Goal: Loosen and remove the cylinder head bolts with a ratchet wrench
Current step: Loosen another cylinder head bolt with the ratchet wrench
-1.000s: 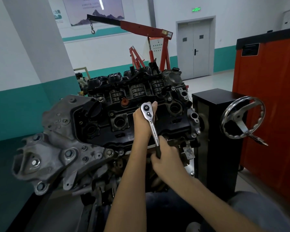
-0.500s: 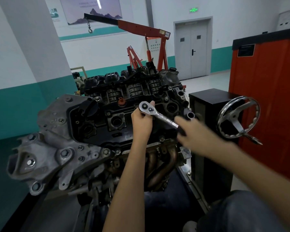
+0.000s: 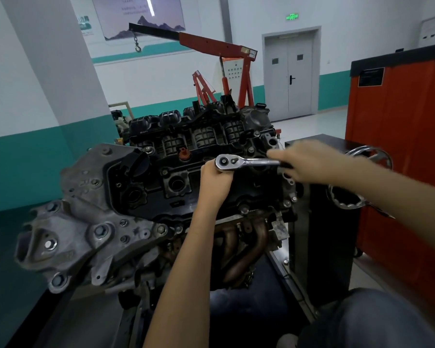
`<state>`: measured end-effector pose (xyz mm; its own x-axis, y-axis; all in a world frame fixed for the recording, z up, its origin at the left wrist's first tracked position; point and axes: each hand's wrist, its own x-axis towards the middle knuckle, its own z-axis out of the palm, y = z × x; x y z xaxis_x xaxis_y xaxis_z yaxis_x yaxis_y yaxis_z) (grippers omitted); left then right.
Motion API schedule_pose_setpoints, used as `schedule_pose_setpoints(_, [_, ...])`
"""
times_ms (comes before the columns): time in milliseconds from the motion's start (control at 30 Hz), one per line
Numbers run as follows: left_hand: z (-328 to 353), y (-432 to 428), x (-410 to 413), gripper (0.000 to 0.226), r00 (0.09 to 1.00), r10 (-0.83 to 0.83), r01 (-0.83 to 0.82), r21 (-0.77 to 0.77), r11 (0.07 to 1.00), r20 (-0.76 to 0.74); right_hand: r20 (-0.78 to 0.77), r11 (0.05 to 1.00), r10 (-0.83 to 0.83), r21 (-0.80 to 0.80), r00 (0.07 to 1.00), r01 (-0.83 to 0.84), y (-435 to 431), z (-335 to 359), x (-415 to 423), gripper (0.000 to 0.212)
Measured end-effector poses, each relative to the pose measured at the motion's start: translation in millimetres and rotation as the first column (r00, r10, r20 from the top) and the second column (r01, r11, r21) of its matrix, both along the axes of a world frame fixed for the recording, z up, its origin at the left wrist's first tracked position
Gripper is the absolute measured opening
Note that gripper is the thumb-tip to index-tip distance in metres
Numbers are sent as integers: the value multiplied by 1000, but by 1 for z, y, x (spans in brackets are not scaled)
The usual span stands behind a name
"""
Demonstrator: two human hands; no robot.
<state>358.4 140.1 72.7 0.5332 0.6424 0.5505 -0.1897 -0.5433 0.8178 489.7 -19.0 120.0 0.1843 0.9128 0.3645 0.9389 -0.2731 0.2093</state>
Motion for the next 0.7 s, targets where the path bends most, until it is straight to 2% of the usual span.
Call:
schedule_pose_setpoints(33, [-1, 0, -1, 30, 1000, 12, -11, -14, 1000, 21, 100, 1000, 18, 1, 995, -18, 6, 14, 5, 20])
schedule_pose_setpoints(100, [-3, 0, -4, 24, 998, 13, -9, -79, 997, 57, 171, 998, 32, 42, 985, -40, 16, 21, 3, 25])
schedule_pose_setpoints(167, [-6, 0, -3, 25, 997, 14, -6, -101, 995, 76, 71, 993, -16, 118, 997, 8, 13, -1, -10, 24])
schedule_pose_setpoints(233, [-8, -4, 1, 31, 995, 22, -13, -88, 996, 100, -183, 972, -54, 216, 982, 94, 4, -43, -26, 20])
schedule_pose_setpoints(267, [-9, -7, 4, 36, 993, 22, -12, -89, 996, 114, -347, 952, -28, 277, 937, 131, 2, -66, -41, 19])
schedule_pose_setpoints(333, [-9, -12, 8, 43, 990, 32, -15, -124, 992, 138, -603, 892, 128, 417, 788, 174, 8, -101, -83, 20])
schedule_pose_setpoints(433, [-6, -9, 9, 50, 991, 69, -52, -147, 988, 118, -773, 822, 333, 519, 540, 236, 43, -122, -140, 28])
schedule_pose_setpoints(467, [-6, -7, 8, 50, 993, 68, -55, -133, 990, 99, -785, 813, 361, 529, 503, 242, 50, -122, -150, 28])
schedule_pose_setpoints(500, [-5, -5, 6, 51, 995, 60, -50, -118, 992, 79, -787, 819, 356, 523, 504, 237, 51, -122, -150, 25])
schedule_pose_setpoints(567, [-4, -3, 3, 53, 999, 33, -31, -89, 996, 24, -770, 862, 293, 469, 567, 192, 38, -115, -131, 22])
schedule_pose_setpoints(633, [-3, 1, 1, 50, 1000, -19, 19, -63, 998, -7, -718, 925, 207, 364, 664, 106, 15, -100, -95, 24])
schedule_pose_setpoints(700, [0, 3, 2, 43, 998, -44, 44, -16, 999, -35, -579, 974, 100, 225, 809, 41, -2, -70, -53, 27])
